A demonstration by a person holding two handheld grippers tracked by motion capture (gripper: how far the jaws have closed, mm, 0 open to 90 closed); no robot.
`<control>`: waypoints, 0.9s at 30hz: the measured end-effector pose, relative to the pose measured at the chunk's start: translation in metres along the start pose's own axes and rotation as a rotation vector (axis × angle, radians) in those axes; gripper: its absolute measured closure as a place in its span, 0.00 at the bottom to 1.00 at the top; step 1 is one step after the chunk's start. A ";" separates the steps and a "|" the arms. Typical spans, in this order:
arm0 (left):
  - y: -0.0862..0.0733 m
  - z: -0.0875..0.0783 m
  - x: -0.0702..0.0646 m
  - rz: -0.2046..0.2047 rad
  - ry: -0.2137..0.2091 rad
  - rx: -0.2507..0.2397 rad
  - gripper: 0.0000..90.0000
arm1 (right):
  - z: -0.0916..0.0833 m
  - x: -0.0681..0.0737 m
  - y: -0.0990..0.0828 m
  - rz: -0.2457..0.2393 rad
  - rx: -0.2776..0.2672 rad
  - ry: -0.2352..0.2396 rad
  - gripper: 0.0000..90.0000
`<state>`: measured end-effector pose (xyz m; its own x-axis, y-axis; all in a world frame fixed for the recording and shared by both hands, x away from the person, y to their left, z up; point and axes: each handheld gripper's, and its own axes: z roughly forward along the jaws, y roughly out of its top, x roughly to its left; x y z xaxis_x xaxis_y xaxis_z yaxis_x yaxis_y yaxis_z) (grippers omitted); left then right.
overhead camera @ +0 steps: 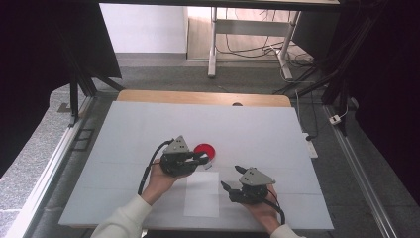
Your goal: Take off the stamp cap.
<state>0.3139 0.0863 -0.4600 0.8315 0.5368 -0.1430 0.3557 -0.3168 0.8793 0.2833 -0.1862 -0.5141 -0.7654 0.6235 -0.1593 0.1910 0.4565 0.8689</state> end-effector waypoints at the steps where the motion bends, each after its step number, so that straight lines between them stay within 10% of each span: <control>1: 0.000 0.000 0.000 -0.001 0.000 -0.001 0.83 | 0.001 0.001 0.000 0.002 0.000 -0.001 0.30; 27: 0.001 0.000 -0.001 -0.004 -0.001 -0.010 0.83 | 0.016 0.011 0.010 -0.006 0.005 0.007 0.31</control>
<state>0.3138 0.0853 -0.4593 0.8306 0.5371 -0.1475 0.3552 -0.3068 0.8830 0.2868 -0.1651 -0.5145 -0.7706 0.6164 -0.1617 0.1892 0.4637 0.8656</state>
